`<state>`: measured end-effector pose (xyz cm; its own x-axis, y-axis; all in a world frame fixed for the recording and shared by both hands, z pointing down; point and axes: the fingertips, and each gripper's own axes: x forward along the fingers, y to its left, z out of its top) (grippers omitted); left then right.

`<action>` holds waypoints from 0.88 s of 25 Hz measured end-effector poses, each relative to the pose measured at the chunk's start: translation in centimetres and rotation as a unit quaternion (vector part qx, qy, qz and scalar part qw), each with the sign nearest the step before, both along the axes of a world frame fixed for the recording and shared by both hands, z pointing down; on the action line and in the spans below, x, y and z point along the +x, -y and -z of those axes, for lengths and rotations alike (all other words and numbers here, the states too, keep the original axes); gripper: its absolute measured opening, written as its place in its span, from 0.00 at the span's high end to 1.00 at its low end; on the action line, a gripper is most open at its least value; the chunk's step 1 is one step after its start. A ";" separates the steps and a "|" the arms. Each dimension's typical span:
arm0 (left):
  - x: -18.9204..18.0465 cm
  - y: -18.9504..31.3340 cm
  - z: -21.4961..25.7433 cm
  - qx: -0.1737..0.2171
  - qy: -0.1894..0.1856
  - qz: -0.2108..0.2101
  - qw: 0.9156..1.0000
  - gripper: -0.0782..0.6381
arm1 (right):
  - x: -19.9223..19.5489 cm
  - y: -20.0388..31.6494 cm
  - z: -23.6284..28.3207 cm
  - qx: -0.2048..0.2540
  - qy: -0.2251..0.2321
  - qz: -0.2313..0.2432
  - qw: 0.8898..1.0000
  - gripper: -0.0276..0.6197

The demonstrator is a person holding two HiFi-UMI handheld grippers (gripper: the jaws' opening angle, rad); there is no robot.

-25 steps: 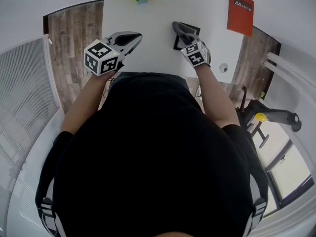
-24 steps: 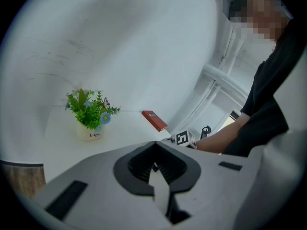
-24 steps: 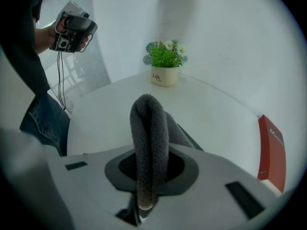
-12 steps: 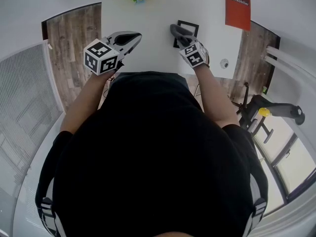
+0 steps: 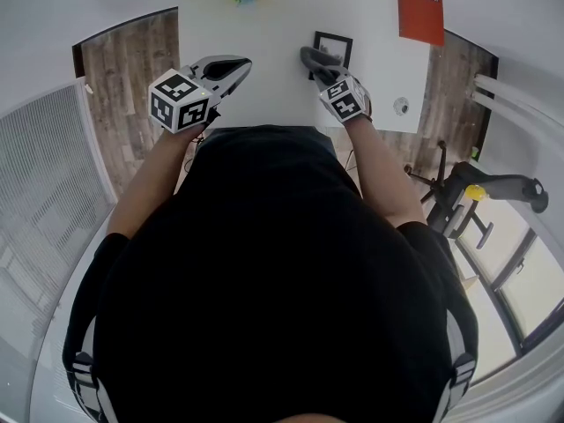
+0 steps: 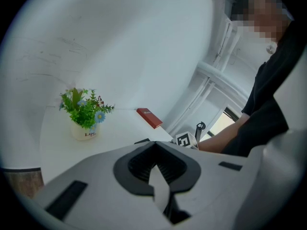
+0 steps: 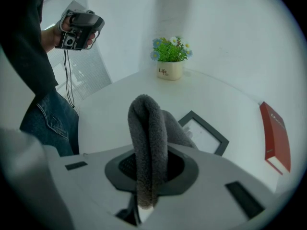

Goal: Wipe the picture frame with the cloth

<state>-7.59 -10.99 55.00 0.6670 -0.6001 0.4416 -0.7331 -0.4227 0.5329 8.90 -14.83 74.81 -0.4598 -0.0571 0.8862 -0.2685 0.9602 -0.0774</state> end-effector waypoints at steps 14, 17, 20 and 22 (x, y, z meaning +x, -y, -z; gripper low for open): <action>0.6 -0.3 0.2 0.005 0.000 -0.024 1.000 0.88 | 0.9 -2.7 0.1 -0.007 -0.008 0.006 1.000 0.89; 0.8 -0.5 0.3 0.006 -0.001 -0.029 1.000 0.88 | 1.0 -3.4 0.2 -0.008 -0.009 0.008 1.000 0.89; 0.9 -0.7 0.3 0.006 -0.001 -0.032 0.999 0.88 | 1.1 -3.9 0.1 -0.012 -0.008 0.006 1.000 0.89; 1.0 -0.7 0.2 0.006 -0.001 -0.036 0.999 0.88 | 1.2 -4.0 0.1 -0.014 -0.007 0.004 1.000 0.89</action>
